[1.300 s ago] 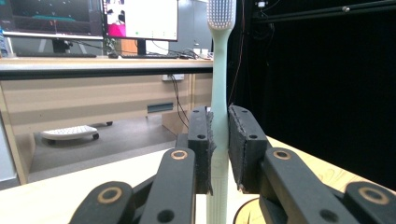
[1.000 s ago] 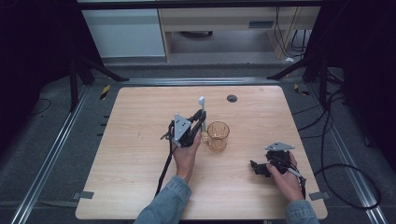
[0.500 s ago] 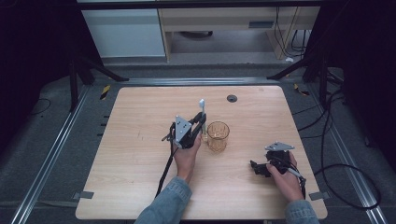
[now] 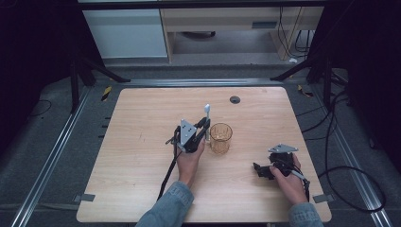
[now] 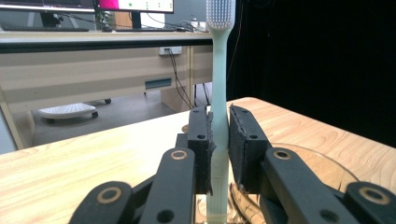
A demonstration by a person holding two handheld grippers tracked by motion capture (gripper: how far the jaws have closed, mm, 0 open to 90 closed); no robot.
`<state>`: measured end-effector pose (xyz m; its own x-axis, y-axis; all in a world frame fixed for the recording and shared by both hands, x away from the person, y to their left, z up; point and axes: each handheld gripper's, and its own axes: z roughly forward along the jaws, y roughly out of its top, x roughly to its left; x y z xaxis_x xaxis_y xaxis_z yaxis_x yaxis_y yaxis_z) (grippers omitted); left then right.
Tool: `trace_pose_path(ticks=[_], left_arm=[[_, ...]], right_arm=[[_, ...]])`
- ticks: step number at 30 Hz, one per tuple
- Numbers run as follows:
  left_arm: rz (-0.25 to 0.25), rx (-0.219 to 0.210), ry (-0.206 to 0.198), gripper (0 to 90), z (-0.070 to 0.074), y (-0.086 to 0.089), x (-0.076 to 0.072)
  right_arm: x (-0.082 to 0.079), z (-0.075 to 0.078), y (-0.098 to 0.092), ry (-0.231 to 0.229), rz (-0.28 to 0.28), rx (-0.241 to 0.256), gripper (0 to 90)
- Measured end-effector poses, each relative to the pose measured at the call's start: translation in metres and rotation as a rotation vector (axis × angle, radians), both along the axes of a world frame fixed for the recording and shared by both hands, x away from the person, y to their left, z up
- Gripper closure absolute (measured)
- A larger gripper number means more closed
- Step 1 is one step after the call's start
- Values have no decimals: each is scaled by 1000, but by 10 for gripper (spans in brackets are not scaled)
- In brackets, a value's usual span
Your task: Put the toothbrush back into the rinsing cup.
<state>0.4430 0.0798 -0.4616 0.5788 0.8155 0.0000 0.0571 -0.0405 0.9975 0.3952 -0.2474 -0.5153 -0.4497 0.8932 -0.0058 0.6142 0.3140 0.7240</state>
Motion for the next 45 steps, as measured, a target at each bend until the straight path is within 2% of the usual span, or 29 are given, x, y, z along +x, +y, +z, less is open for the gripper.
trace_pose_path(ticks=[3, 13, 28, 45], left_arm=[[6, -7, 2, 787, 0, 2, 0], [6, 23, 6, 786, -5, 2, -1], [5, 33, 8, 785, -6, 3, -1], [7, 30, 25, 784, -12, 4, -3]], right_arm=[[0, 0, 0, 0, 1, 0, 5], [0, 0, 0, 0, 1, 0, 5], [0, 0, 0, 1, 4, 2, 5], [0, 0, 0, -1, 7, 1, 5]])
